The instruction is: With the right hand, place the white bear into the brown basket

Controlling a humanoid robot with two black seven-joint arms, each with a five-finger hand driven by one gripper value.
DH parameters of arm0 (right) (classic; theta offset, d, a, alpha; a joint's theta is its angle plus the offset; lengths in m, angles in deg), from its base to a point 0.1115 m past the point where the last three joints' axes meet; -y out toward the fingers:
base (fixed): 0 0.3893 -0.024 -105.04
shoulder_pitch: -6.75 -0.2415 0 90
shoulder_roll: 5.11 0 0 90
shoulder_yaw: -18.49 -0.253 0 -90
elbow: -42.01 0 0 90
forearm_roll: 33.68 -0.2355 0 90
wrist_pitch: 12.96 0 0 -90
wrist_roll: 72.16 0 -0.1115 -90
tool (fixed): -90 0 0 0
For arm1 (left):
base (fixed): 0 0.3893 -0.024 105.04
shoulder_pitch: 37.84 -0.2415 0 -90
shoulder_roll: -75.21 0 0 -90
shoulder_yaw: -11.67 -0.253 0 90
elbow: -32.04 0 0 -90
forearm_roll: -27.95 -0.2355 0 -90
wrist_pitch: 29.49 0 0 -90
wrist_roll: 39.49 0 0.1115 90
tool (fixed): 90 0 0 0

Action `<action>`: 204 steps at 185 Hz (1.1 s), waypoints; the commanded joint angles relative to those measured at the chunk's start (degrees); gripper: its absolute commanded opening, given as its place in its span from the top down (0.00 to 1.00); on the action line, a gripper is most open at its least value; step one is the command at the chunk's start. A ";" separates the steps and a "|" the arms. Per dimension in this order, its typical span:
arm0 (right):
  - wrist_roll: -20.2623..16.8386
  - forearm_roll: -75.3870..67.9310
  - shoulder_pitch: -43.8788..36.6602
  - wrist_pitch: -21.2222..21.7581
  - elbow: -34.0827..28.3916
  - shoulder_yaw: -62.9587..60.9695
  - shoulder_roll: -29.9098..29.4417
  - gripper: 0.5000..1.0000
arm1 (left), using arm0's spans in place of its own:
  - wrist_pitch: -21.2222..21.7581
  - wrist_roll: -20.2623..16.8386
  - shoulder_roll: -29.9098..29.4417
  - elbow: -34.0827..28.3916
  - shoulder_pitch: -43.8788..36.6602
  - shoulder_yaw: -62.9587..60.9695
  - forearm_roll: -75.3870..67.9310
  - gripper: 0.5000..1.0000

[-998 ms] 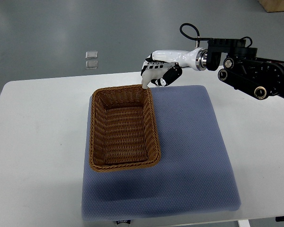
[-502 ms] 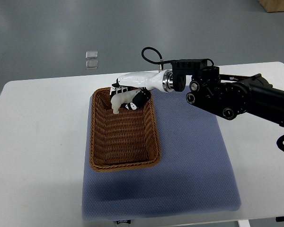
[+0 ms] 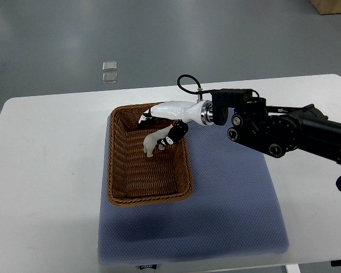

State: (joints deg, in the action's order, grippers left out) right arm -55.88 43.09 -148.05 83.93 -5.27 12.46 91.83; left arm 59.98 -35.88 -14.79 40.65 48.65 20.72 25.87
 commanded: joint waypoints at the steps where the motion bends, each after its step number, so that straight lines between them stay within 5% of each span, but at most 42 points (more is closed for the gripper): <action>1: 0.25 -1.00 -0.06 -0.30 0.00 -0.48 0.61 0.15 | 0.00 0.00 0.00 0.00 0.00 0.00 -0.03 0.00; 55: -0.54 -12.43 0.99 3.75 0.00 -7.68 2.11 0.15 | 0.00 0.00 0.00 0.00 0.00 0.00 0.06 0.00; 162: -5.20 -63.75 12.06 14.64 0.88 -18.93 10.19 0.15 | 0.00 0.00 0.00 0.00 0.00 0.00 -0.03 0.00; 204: -8.98 -76.40 16.02 12.36 3.51 -23.41 9.14 0.15 | 0.00 0.00 0.00 0.00 0.00 0.00 -0.03 0.00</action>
State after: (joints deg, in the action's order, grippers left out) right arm -62.59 -25.98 -133.81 98.05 -2.89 -9.38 101.30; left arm 59.98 -35.88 -14.79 40.65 48.65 20.72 25.84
